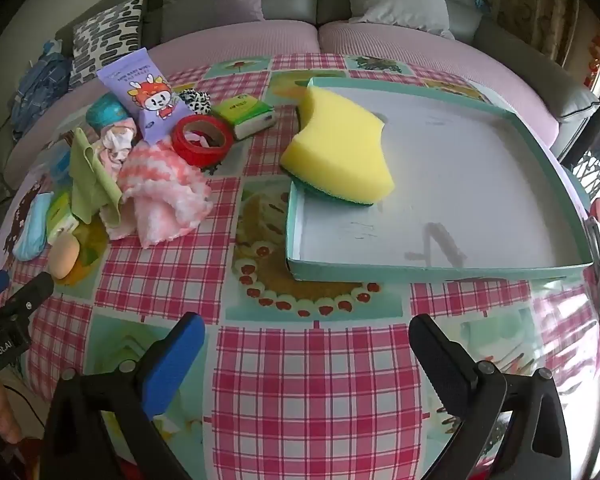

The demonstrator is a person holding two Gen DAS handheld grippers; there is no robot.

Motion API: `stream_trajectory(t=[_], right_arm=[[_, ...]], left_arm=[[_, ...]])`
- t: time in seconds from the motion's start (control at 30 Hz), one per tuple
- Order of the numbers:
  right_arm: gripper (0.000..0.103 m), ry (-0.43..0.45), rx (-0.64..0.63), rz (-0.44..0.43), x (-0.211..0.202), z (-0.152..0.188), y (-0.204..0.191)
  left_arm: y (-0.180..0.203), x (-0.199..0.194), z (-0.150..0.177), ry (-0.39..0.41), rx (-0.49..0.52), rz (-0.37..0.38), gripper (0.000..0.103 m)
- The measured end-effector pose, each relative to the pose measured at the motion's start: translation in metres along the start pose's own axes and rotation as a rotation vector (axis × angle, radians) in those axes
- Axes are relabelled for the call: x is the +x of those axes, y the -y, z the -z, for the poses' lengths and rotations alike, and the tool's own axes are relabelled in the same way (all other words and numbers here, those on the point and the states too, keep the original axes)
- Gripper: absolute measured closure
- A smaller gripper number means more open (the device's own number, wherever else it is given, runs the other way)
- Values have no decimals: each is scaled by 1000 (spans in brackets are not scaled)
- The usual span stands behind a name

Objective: Organize soft objects

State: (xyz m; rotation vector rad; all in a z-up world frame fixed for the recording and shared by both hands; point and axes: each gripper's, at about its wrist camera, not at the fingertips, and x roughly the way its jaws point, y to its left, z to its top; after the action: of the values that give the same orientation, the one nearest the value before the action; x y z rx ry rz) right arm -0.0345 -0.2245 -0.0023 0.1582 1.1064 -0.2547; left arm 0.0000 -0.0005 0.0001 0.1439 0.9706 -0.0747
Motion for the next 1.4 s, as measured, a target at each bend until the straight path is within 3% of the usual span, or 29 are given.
stream_trajectory(t=[1.4], right_arm=[[0,14,-131,-44,5,7,-18]], left_arm=[[0,5,1,-24,-21,-22,6]])
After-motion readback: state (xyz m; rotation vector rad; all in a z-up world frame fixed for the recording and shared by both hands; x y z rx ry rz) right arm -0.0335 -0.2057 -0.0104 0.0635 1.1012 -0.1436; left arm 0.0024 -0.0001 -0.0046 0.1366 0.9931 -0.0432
